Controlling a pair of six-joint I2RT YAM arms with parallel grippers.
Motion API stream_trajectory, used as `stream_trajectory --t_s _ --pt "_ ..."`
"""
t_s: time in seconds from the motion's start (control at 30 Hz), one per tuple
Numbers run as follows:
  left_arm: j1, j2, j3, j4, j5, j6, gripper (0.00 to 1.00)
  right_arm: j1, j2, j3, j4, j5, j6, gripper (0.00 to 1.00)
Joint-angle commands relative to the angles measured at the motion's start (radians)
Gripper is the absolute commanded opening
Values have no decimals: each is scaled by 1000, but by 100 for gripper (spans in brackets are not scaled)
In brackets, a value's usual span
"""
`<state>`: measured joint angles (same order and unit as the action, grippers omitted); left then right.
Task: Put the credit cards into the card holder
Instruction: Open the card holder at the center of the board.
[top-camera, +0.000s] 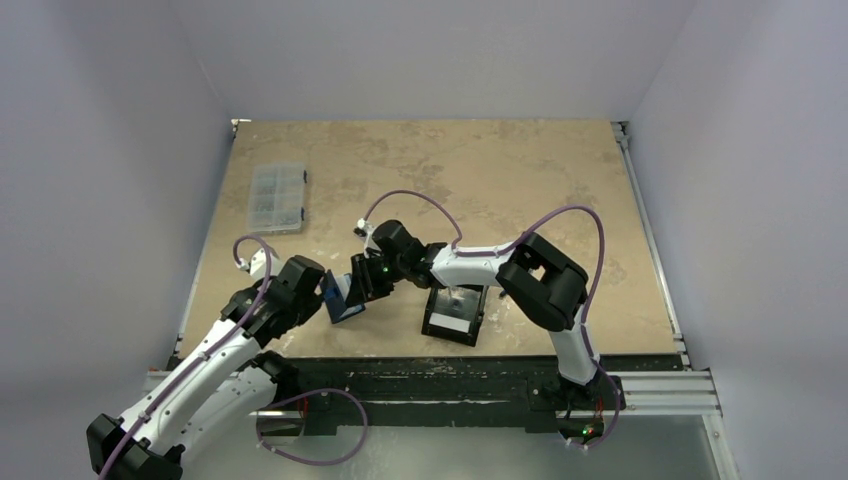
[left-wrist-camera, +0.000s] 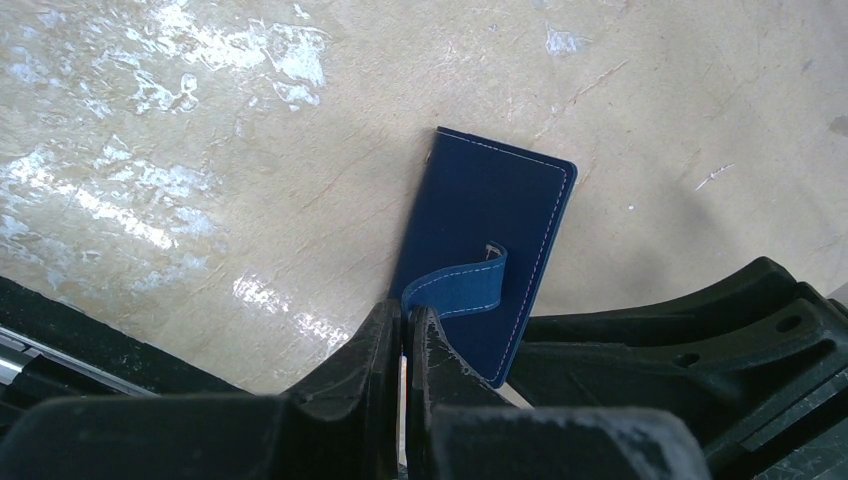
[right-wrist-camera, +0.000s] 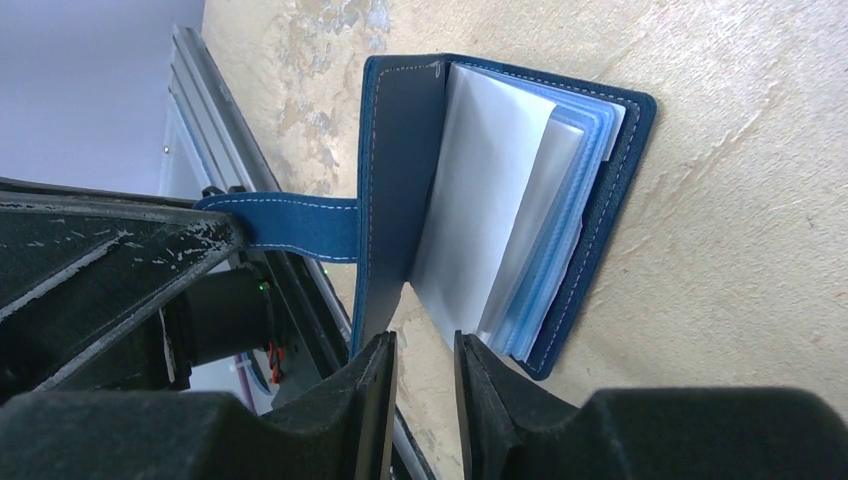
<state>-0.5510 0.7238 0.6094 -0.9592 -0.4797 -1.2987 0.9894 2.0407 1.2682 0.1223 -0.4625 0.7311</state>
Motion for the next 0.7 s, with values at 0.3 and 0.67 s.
stream_trajectory --t_s 0.3,0.67 --pt "-1 -19 -3 2 -4 -14 0 6 -59 -64 79 -13 20 50" --pt "-1 -23 -3 2 0 -14 0 6 -8 -35 92 -36 31 40"
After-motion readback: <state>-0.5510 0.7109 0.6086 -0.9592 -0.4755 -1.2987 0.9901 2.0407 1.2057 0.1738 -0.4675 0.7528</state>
